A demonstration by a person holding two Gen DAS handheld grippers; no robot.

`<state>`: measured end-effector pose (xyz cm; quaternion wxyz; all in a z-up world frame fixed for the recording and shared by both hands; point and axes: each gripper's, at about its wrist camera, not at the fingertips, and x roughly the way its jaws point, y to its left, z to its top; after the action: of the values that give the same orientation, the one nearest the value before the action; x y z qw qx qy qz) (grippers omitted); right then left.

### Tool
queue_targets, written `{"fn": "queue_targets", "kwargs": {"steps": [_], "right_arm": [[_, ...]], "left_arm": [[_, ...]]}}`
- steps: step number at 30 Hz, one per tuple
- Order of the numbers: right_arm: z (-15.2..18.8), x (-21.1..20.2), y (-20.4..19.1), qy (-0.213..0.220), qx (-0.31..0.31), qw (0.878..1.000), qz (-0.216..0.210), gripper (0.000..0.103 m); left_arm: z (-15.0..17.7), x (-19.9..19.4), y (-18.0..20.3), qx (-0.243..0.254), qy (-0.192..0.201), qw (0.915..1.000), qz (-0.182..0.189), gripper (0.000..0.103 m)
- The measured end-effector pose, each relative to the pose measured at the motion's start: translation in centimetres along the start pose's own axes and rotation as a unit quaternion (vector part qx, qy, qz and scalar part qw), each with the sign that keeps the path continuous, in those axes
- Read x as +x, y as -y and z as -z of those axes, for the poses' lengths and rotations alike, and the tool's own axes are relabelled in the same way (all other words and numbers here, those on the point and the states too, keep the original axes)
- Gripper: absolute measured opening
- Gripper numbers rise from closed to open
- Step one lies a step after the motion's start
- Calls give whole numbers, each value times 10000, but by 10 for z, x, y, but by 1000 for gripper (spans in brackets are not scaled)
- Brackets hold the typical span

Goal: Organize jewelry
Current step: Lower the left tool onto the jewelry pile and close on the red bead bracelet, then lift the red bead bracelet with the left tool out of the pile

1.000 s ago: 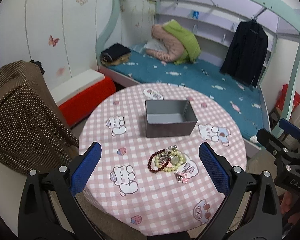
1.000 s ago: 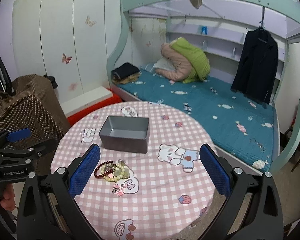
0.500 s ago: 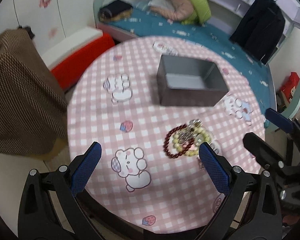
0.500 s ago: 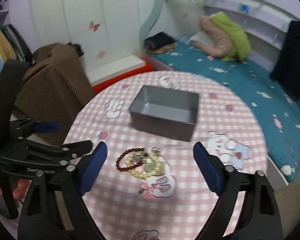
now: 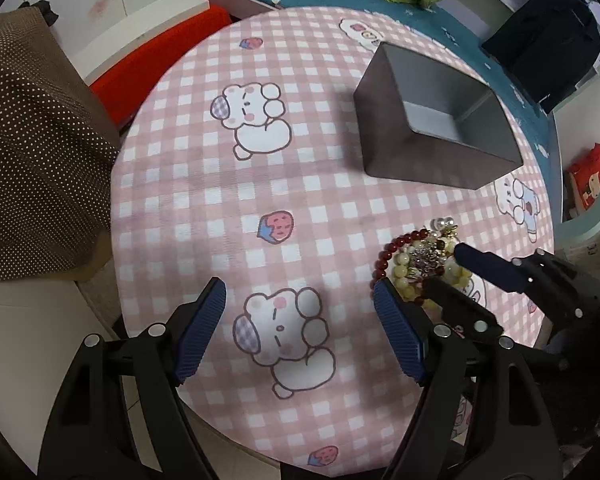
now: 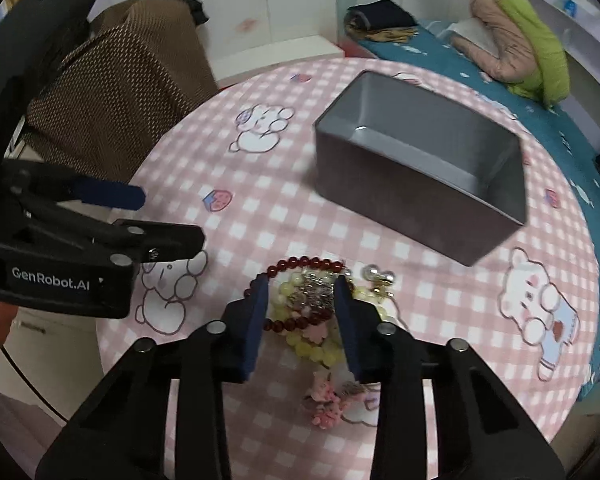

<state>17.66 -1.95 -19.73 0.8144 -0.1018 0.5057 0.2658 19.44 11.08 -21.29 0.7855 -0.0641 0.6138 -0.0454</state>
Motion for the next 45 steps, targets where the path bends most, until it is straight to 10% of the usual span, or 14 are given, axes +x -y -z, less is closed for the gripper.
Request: {"fn": "queue_targets", "kwargs": {"steps": [21, 45], "right_arm": [[-2, 11, 7, -251, -192, 9993, 195, 7], [-3, -118, 73, 1114, 1195, 9809, 1056, 3]], "left_arm": [[-19, 27, 21, 294, -504, 9980, 231, 78], [-35, 53, 66, 540, -619, 9962, 288, 65]]}}
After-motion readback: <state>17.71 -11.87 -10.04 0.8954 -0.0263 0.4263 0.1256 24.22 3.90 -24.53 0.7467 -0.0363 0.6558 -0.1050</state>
